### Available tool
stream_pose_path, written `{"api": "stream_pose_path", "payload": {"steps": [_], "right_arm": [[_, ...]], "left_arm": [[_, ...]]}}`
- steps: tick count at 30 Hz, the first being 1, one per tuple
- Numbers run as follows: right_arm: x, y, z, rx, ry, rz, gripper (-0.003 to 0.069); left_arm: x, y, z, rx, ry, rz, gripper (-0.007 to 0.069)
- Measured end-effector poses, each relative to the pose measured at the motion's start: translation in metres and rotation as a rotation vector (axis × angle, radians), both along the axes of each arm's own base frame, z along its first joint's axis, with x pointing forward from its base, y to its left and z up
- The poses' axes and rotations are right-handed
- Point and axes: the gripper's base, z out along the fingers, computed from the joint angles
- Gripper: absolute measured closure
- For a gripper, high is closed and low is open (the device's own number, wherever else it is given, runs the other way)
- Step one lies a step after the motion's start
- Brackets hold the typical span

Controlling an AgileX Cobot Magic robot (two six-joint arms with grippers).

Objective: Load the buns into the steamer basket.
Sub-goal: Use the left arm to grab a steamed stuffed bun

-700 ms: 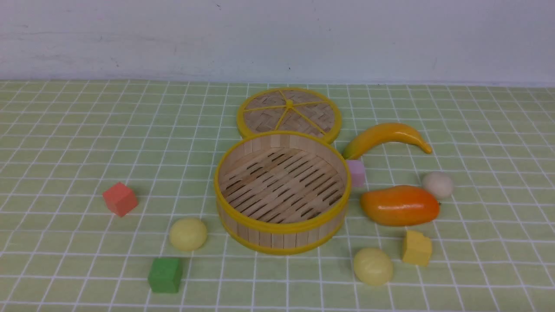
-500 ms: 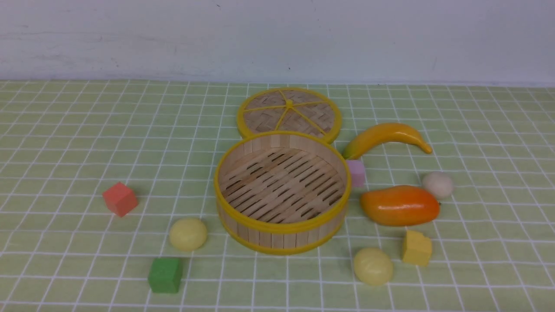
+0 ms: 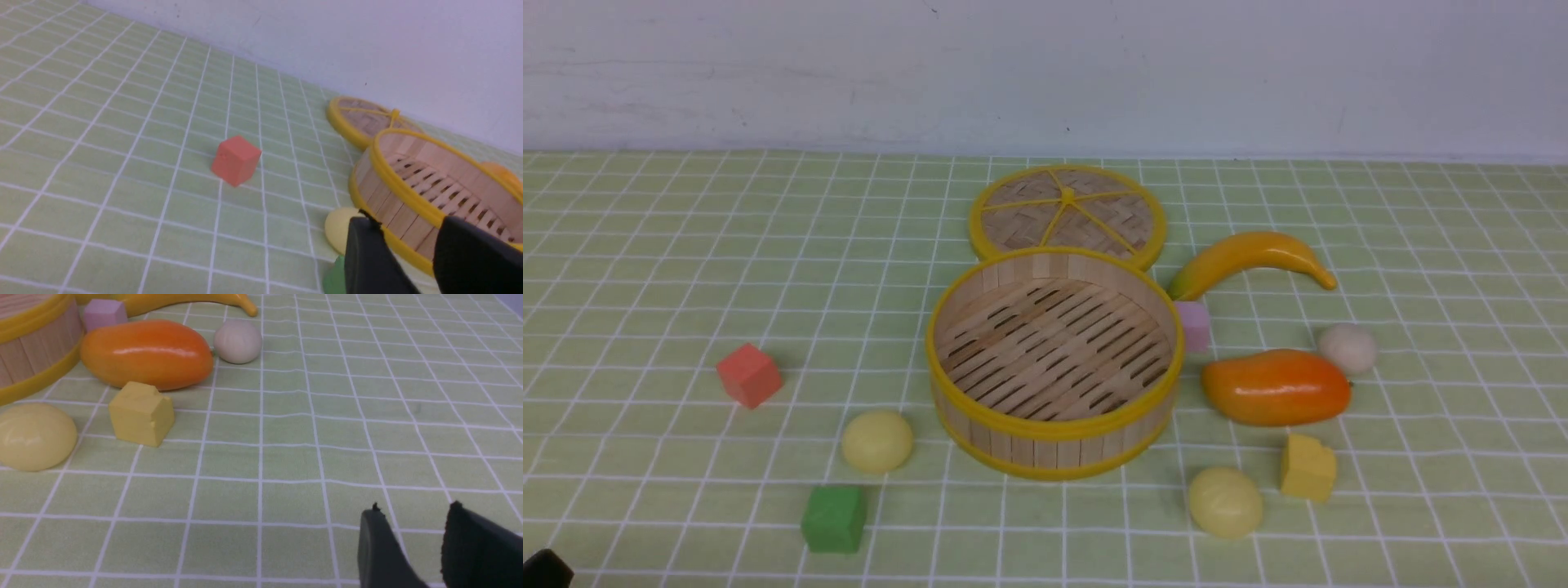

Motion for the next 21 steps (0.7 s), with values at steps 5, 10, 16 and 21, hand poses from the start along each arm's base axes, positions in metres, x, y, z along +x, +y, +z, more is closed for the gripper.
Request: {"api": "stream_pose_path", "payload": {"steps": [5,10,16,21], "right_arm": [[0.000,0.000,0.000,0.000,0.000,0.000,0.0418],[0.000,0.000,0.000,0.000,0.000,0.000,0.0418],[0.000,0.000,0.000,0.000,0.000,0.000,0.0418],[0.000,0.000,0.000,0.000,0.000,0.000,0.0418]], "left_arm": [[0.000,0.000,0.009,-0.039,-0.090,-0.004,0.0386],[-0.001,0.000,0.016,-0.119,-0.158,-0.008,0.0386],[-0.007,0.002,0.038,-0.216,-0.398,-0.019,0.0386],[-0.022,0.005,0.082,-0.306,-0.604,-0.040,0.0386]]}}
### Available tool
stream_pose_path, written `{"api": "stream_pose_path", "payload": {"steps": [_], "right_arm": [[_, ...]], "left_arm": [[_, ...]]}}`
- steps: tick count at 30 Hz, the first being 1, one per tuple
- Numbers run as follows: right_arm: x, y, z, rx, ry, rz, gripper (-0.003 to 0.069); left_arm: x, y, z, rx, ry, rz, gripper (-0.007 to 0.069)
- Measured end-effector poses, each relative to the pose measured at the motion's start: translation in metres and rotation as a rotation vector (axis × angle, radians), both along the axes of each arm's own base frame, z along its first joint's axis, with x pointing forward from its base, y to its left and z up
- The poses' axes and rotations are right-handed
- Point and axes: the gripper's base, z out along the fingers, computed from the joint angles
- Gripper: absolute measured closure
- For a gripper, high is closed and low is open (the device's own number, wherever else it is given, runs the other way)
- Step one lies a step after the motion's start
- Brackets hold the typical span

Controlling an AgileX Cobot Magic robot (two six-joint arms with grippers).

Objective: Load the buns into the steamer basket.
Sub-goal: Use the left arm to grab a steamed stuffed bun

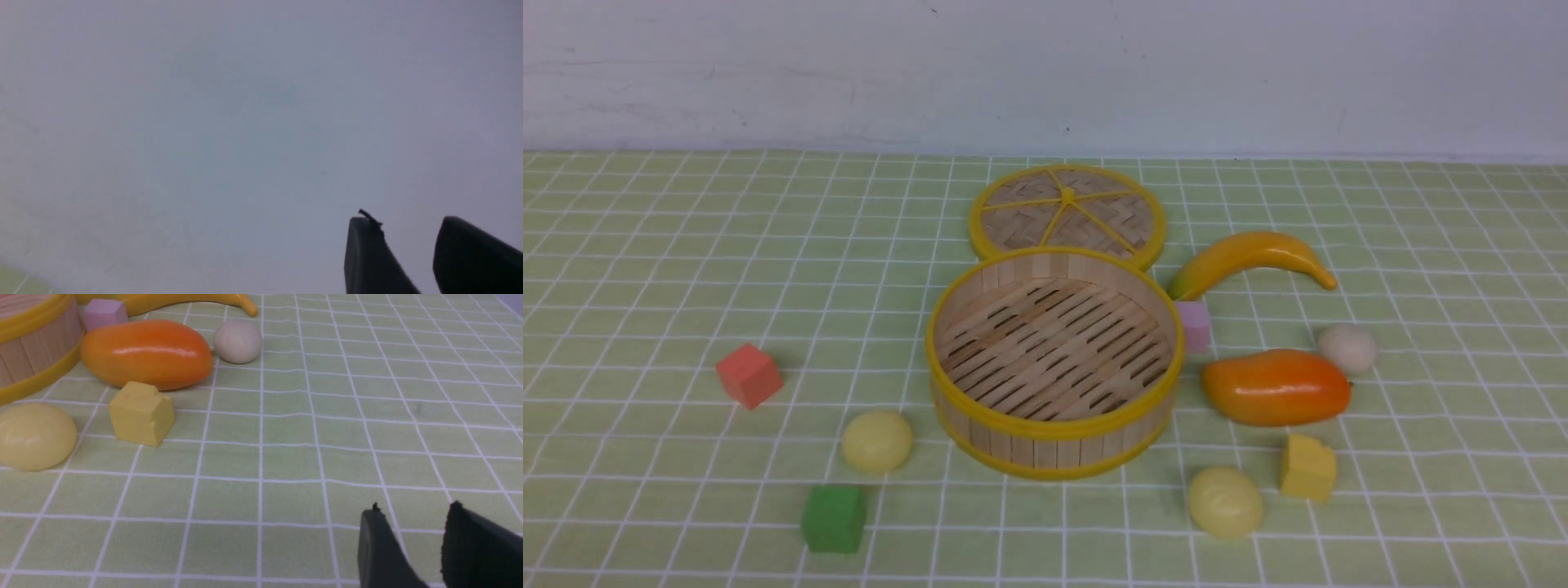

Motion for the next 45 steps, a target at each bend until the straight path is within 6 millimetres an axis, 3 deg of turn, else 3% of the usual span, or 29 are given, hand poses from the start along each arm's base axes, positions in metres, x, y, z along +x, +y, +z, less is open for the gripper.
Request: {"api": "stream_pose_path", "payload": {"steps": [4,5,6,7,8,9,11,13,15,22,24,29,31,37,45], "right_arm": [[0.000,0.000,0.000,0.000,0.000,0.000,0.0418],[0.000,0.000,0.000,0.000,0.000,0.000,0.0418],[0.000,0.000,0.000,0.000,0.000,0.000,0.0418],[0.000,0.000,0.000,0.000,0.000,0.000,0.0418],[0.000,0.000,0.000,0.000,0.000,0.000,0.0418],[0.000,0.000,0.000,0.000,0.000,0.000,0.0418],[0.000,0.000,0.000,0.000,0.000,0.000,0.0418],[0.000,0.000,0.000,0.000,0.000,0.000,0.0418],[0.000,0.000,0.000,0.000,0.000,0.000,0.0418],[0.000,0.000,0.000,0.000,0.000,0.000,0.0418],[0.000,0.000,0.000,0.000,0.000,0.000,0.0418],[0.000,0.000,0.000,0.000,0.000,0.000,0.0418],[0.000,0.000,0.000,0.000,0.000,0.000,0.0418],[0.000,0.000,0.000,0.000,0.000,0.000,0.0418],[0.000,0.000,0.000,0.000,0.000,0.000,0.0418]], "left_arm": [[-0.020,0.002,0.056,-0.014,-0.060,-0.014,0.0386],[-0.024,0.002,0.078,-0.010,-0.044,-0.019,0.0386],[-0.023,0.002,0.077,-0.008,-0.031,-0.020,0.0386],[-0.023,0.001,0.092,-0.003,-0.003,-0.023,0.0386],[-0.016,0.000,0.115,0.016,0.107,-0.033,0.0386],[-0.015,-0.001,0.117,0.018,0.123,-0.034,0.0386],[0.009,-0.006,0.134,0.057,0.364,-0.048,0.0386],[0.024,-0.008,0.137,0.081,0.460,-0.046,0.0386],[0.063,-0.012,0.128,0.185,0.684,-0.016,0.0386],[0.144,-0.024,0.080,0.324,1.017,-0.019,0.0386],[0.167,-0.039,0.058,0.411,1.144,-0.073,0.0386],[0.196,-0.068,0.034,0.573,1.294,-0.171,0.0386],[0.218,-0.082,0.023,0.626,1.383,-0.201,0.0386],[0.268,-0.100,-0.008,0.654,1.577,-0.213,0.0386],[0.304,-0.115,-0.047,0.644,1.681,-0.238,0.0386]]}}
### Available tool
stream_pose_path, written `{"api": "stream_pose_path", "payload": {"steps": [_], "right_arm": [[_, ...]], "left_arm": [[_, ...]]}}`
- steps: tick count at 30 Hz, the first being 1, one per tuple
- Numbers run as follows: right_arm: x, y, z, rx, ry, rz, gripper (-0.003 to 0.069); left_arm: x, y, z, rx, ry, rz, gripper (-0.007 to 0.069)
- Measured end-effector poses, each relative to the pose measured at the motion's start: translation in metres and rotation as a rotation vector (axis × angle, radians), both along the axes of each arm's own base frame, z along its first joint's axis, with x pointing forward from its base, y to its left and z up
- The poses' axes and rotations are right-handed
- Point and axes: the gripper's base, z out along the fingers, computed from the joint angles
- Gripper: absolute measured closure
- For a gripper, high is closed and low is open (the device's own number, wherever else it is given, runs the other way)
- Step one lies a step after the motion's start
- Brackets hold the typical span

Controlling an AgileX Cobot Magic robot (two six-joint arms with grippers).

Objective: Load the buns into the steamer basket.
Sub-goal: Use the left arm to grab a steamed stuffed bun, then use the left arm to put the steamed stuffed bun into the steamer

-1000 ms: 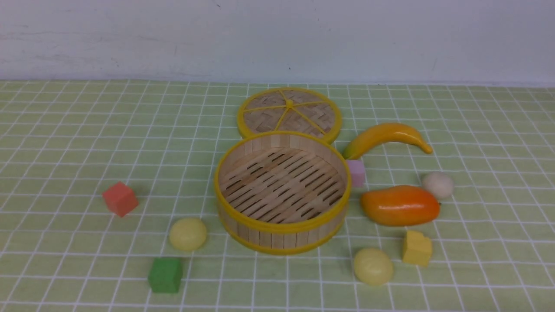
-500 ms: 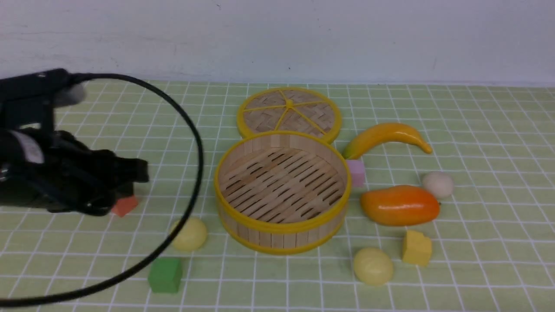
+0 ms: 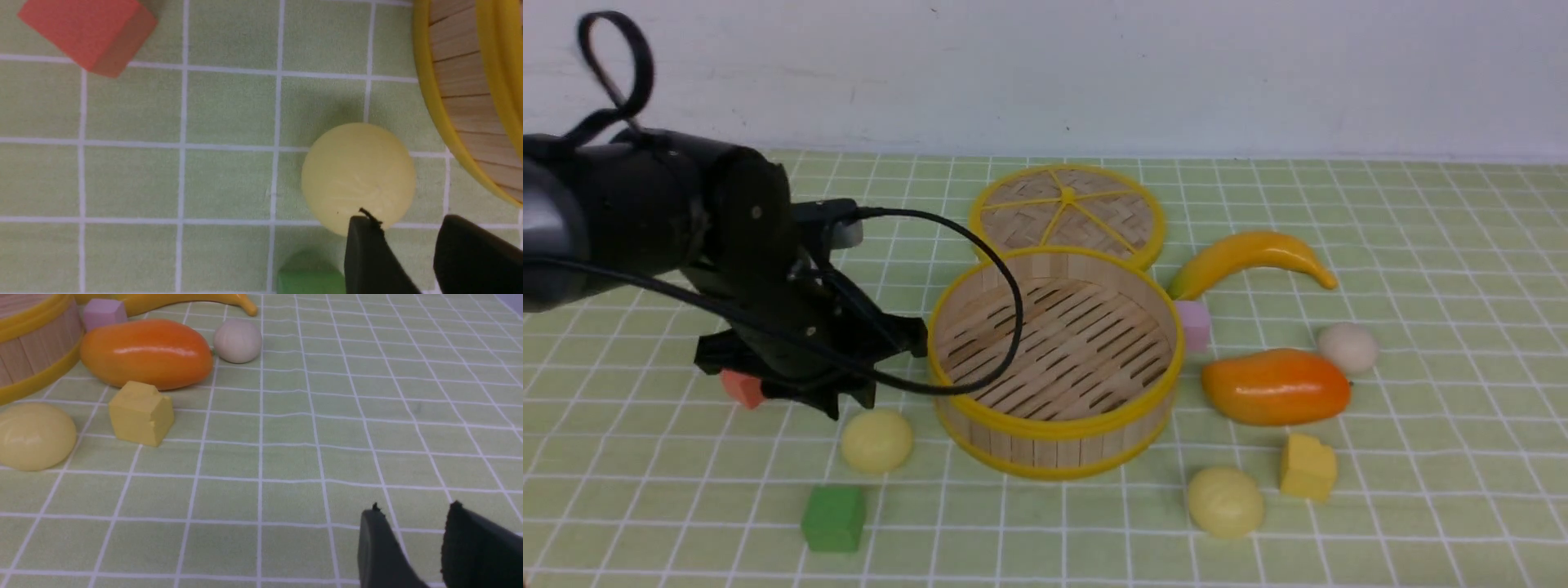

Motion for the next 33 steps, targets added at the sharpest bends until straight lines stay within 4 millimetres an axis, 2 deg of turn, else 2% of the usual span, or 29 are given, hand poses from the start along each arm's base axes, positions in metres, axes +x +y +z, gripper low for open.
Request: {"api": "stream_pose_path", "payload": {"steps": [6,17,23,26,30,33], "right_arm": [[0.000,0.000,0.000,0.000,0.000,0.000,0.0418],[0.000,0.000,0.000,0.000,0.000,0.000,0.0418],[0.000,0.000,0.000,0.000,0.000,0.000,0.0418],[0.000,0.000,0.000,0.000,0.000,0.000,0.0418],[0.000,0.000,0.000,0.000,0.000,0.000,0.0418],[0.000,0.000,0.000,0.000,0.000,0.000,0.0418]], "left_arm": [[0.012,-0.005,-0.015,-0.011,0.002,0.005,0.0386],[0.018,-0.008,-0.043,0.003,0.072,0.011,0.0386],[0.020,-0.008,-0.044,0.000,0.063,0.011,0.0393],[0.019,-0.008,-0.044,0.007,0.068,-0.003,0.0461],[0.019,-0.008,-0.044,0.013,0.072,-0.012,0.0610],[0.019,-0.007,-0.044,0.022,0.069,-0.017,0.0638]]}}
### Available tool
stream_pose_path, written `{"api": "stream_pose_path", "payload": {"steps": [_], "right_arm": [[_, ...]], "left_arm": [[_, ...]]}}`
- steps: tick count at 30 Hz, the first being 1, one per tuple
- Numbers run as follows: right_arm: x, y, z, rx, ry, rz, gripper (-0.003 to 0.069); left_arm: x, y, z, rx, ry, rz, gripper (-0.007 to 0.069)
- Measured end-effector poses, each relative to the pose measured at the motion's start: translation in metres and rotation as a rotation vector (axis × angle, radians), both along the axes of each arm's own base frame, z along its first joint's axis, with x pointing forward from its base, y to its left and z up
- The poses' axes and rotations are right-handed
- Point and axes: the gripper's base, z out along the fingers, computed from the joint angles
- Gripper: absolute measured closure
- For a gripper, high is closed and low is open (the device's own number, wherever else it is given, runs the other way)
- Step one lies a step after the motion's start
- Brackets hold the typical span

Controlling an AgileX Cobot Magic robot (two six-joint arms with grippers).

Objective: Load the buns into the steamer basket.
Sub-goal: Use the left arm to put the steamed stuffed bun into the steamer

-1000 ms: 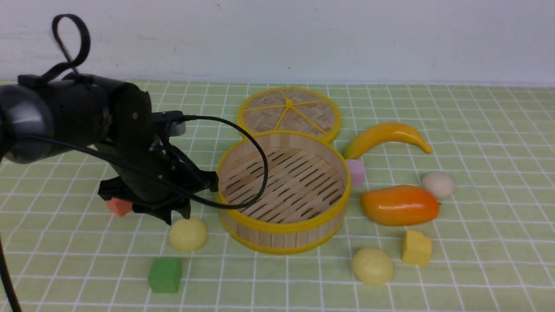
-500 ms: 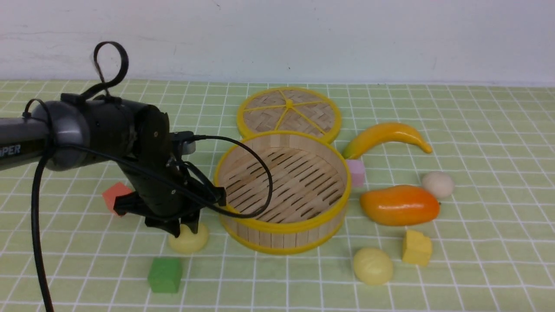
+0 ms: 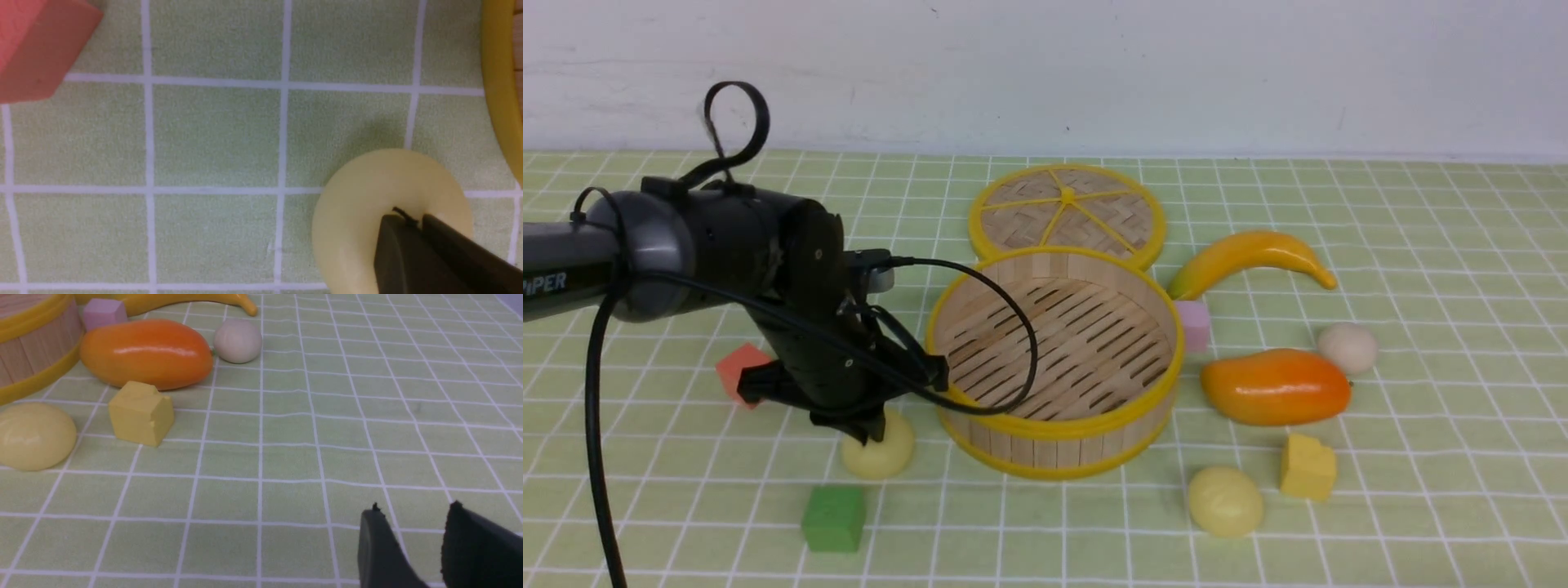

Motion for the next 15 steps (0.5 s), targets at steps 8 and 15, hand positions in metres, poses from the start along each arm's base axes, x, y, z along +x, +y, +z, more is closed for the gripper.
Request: {"api": "stream_pose_path", "payload": {"steps": [8,15], "right_arm": [[0.000,0.000,0.000,0.000,0.000,0.000,0.0418],[0.000,0.000,0.000,0.000,0.000,0.000,0.0418]], "left_arm": [[0.005,-0.001,0.033,-0.002,-0.032,-0.011,0.0638],[0.017,-0.010,0.105,-0.123,-0.203,-0.003,0.0638]]}}
